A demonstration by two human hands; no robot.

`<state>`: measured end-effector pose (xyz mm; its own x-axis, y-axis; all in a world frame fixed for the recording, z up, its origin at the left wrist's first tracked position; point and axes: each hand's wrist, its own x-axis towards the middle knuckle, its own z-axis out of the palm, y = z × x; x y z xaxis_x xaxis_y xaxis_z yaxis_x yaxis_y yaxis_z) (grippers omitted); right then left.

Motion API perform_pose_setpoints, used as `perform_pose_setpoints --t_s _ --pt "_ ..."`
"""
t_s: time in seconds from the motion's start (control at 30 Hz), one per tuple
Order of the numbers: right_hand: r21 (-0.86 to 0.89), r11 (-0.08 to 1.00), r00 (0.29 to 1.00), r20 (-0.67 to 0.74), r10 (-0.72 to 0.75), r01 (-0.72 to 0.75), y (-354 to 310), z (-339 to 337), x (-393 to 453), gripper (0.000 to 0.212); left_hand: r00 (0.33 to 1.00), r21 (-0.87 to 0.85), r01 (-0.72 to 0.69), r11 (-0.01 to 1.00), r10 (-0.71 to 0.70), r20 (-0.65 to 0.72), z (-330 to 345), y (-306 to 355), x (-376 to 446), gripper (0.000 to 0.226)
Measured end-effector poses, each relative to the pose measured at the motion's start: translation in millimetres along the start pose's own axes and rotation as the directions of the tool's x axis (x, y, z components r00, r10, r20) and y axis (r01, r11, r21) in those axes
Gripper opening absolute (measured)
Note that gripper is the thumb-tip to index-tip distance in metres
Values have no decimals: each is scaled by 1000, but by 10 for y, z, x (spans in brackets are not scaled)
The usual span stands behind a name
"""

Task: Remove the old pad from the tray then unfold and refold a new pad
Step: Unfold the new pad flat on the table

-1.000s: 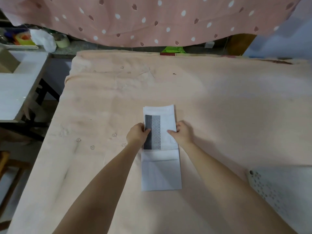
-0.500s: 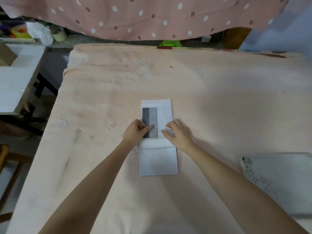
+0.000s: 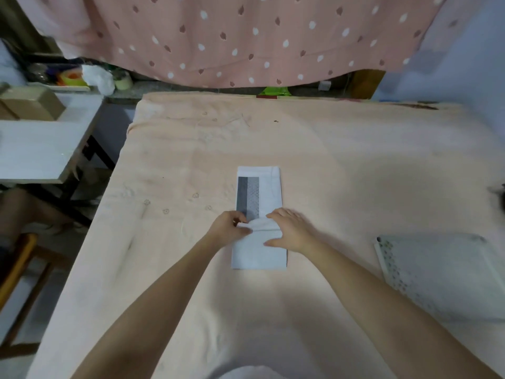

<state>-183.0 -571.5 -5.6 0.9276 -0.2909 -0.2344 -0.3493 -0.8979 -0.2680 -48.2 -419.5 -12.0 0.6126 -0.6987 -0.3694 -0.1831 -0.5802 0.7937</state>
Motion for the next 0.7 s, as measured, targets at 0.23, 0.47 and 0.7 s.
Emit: perform_pose_setpoints --t_s 0.23,0.47,0.7 --pt "28 983 878 -454 -151 184 -343 91 -692 15 971 -193 -211 958 229 76 120 -158 -896 23" --pt "-138 893 841 -300 -451 429 -411 648 -1356 32 803 330 -596 732 551 227 486 -813 -1519 44" --pt "-248 895 913 -74 -400 372 -448 901 -1578 42 797 595 -591 544 506 329 634 -1135 -1633 47"
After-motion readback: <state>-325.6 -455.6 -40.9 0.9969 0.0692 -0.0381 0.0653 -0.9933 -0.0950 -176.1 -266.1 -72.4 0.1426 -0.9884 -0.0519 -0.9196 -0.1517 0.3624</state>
